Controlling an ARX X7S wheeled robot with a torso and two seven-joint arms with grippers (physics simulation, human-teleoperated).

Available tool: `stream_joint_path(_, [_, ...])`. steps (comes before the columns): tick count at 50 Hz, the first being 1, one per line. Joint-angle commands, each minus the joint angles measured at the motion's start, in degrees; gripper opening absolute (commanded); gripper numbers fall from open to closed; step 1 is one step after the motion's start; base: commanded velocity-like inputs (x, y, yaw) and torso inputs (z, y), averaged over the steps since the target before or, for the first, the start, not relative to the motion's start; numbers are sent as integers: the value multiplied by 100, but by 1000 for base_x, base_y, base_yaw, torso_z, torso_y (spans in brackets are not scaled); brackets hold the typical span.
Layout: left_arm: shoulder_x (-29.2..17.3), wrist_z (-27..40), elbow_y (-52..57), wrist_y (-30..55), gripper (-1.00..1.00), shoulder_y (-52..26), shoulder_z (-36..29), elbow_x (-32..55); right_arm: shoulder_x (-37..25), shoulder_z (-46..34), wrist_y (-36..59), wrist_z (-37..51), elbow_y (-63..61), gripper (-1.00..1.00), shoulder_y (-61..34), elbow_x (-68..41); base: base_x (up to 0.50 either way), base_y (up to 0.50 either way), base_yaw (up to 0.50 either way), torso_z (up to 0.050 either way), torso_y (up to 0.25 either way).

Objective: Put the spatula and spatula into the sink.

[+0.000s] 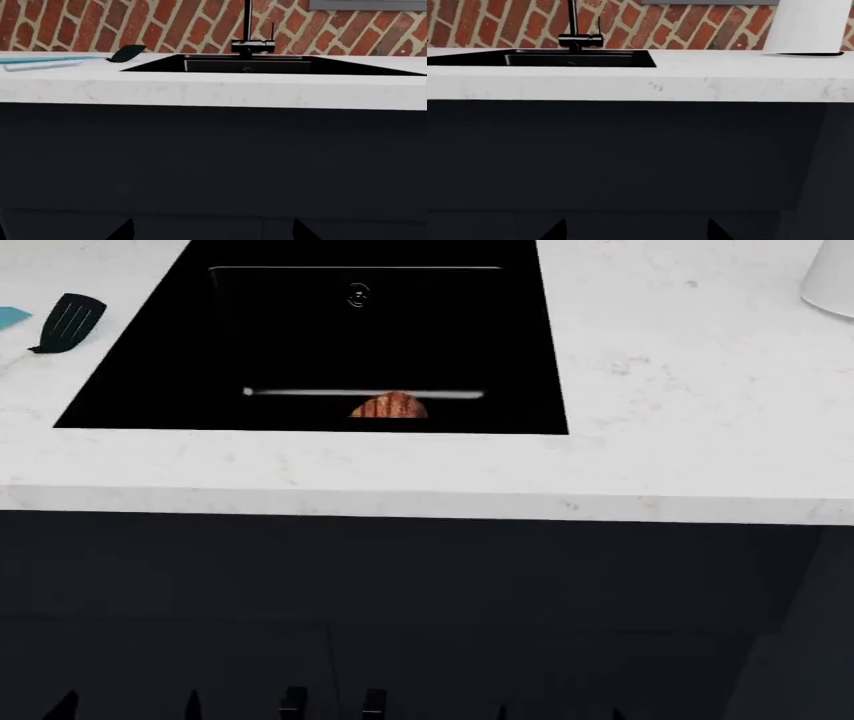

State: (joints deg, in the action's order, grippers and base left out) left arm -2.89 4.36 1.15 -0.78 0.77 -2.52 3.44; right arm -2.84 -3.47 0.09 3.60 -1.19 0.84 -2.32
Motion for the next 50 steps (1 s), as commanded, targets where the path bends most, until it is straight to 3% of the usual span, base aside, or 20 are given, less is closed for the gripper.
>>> stream_joint_path(1, [-78, 85, 45, 0, 100, 30, -75, 65, -63, -93, -3, 74, -27, 100, 29, -54, 0, 0, 0, 0, 0])
stream_joint_path(3, [-78, 85, 45, 0, 100, 30, -75, 65, -63, -93, -3, 74, -27, 100, 29, -54, 0, 0, 0, 0, 0])
stream_joint_path(4, [78, -224, 1428, 851, 100, 223, -2, -170, 63, 63, 1150, -153, -1765, 100, 203, 355, 0, 0, 0, 0, 0])
stream_joint_path(14, [-64, -68, 1564, 1018, 100, 217, -163, -129, -64, -51, 1199, 20, -1773, 100, 190, 279, 0, 0, 0, 0, 0])
stream_joint_path(22, [-218, 55, 2092, 1616, 100, 44, -171, -119, -224, -34, 1634, 11, -2520, 100, 61, 122, 0, 0, 0, 0, 0])
stream_joint_path(28, [-355, 65, 2705, 2815, 100, -281, -140, -25, -299, 61, 2467, 9, -3081, 100, -326, -73, 0, 0, 0, 0, 0])
stream_joint_path(32, [-456, -38, 3300, 4024, 100, -676, 56, 329, -364, 228, 3619, 99, -3611, 100, -760, -242, 0, 0, 0, 0, 0])
stream_joint_path(35, [-571, -105, 3866, 5260, 100, -1189, 185, 597, -605, 270, 4620, -105, -4167, 100, -1168, -447, 0, 0, 0, 0, 0])
stream_joint_path(41, [-573, -318, 4325, 6820, 100, -2085, 712, 1175, -817, 709, 6261, -311, -4652, 100, -2243, -900, 0, 0, 0, 0, 0])
stream_joint_path(46, [-833, -396, 4390, 7978, 100, -3041, 919, 1385, -830, 1071, 7318, -331, -4559, 100, -3203, -1133, 0, 0, 0, 0, 0])
stream_joint_path(50, [-1021, -496, 4220, 8430, 100, -3714, 1075, 1477, -1007, 1012, 7803, -285, -4543, 100, -3858, -1137, 0, 0, 0, 0, 0])
